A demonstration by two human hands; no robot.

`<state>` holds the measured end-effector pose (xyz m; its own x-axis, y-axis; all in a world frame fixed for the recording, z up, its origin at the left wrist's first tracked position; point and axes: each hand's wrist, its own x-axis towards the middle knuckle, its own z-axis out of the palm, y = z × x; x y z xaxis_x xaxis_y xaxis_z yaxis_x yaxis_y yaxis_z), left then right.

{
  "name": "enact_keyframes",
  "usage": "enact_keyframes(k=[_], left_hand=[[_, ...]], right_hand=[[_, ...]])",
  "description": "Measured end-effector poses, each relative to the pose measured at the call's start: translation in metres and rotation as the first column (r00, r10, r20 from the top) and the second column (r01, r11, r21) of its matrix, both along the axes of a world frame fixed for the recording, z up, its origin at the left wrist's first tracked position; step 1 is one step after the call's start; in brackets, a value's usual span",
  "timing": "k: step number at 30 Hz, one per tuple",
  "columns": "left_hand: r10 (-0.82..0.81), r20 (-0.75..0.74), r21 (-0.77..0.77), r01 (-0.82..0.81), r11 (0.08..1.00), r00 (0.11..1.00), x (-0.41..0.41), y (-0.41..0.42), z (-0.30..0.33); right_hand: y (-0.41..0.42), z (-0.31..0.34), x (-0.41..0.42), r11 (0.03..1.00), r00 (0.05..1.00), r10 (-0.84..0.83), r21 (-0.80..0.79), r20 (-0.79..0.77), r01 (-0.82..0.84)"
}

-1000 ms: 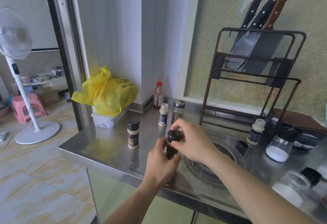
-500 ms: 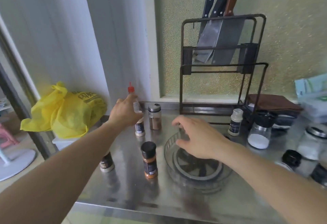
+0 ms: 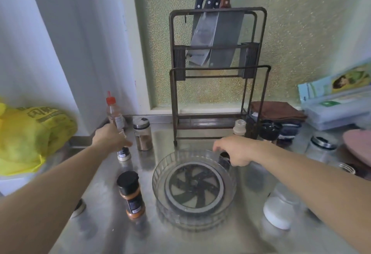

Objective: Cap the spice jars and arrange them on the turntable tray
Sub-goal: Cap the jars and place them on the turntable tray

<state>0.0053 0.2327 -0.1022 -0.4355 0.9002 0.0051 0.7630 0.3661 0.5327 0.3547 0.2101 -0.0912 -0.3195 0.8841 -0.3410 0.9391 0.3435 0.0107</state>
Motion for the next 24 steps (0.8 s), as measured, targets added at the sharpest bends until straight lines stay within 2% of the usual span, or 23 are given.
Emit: enact_keyframes(k=[3, 6, 9, 11, 13, 15, 18, 21, 23, 24], left_hand=[[0.006, 0.009, 0.031, -0.007, 0.999, 1.0, 0.0, -0.005, 0.005], [-0.012, 0.013, 0.127, 0.011, 0.992, 1.0, 0.006, -0.019, 0.025], [-0.047, 0.043, 0.227, 0.036, 0.973, 0.998, 0.022, -0.037, 0.056], [-0.09, 0.063, 0.292, 0.068, 0.954, 0.994, 0.038, -0.051, 0.078], [-0.139, 0.088, 0.337, 0.102, 0.936, 0.986, 0.058, -0.066, 0.095], [-0.2, 0.123, 0.35, 0.146, 0.925, 0.972, 0.08, -0.081, 0.107], [-0.299, 0.168, 0.357, 0.225, 0.907, 0.939, 0.116, -0.108, 0.114], [-0.401, 0.255, 0.404, 0.28, 0.871, 0.88, 0.149, -0.129, 0.108], [-0.463, 0.341, 0.44, 0.297, 0.848, 0.818, 0.17, -0.144, 0.097], [-0.489, 0.38, 0.452, 0.303, 0.839, 0.785, 0.18, -0.151, 0.09]], right_hand=[[0.002, -0.008, -0.002, 0.997, 0.998, 0.052, 0.058, 0.04, -0.054], [0.004, -0.007, 0.0, 0.988, 0.995, 0.062, 0.134, 0.076, -0.072], [-0.002, 0.008, 0.001, 0.957, 0.998, 0.023, 0.289, 0.058, -0.039], [-0.01, 0.028, 0.0, 0.922, 0.999, 0.017, 0.387, -0.047, 0.003], [-0.025, 0.052, -0.004, 0.902, 0.962, 0.027, 0.422, -0.27, 0.093], [-0.04, 0.074, -0.008, 0.895, 0.843, 0.061, 0.404, -0.534, 0.191], [-0.068, 0.101, -0.014, 0.906, 0.56, 0.055, 0.277, -0.827, 0.32], [-0.097, 0.12, -0.011, 0.9, 0.326, 0.103, 0.227, -0.94, 0.372], [-0.115, 0.127, -0.002, 0.913, 0.249, 0.115, 0.201, -0.962, 0.355], [-0.123, 0.128, 0.004, 0.92, 0.24, 0.114, 0.194, -0.964, 0.342]])
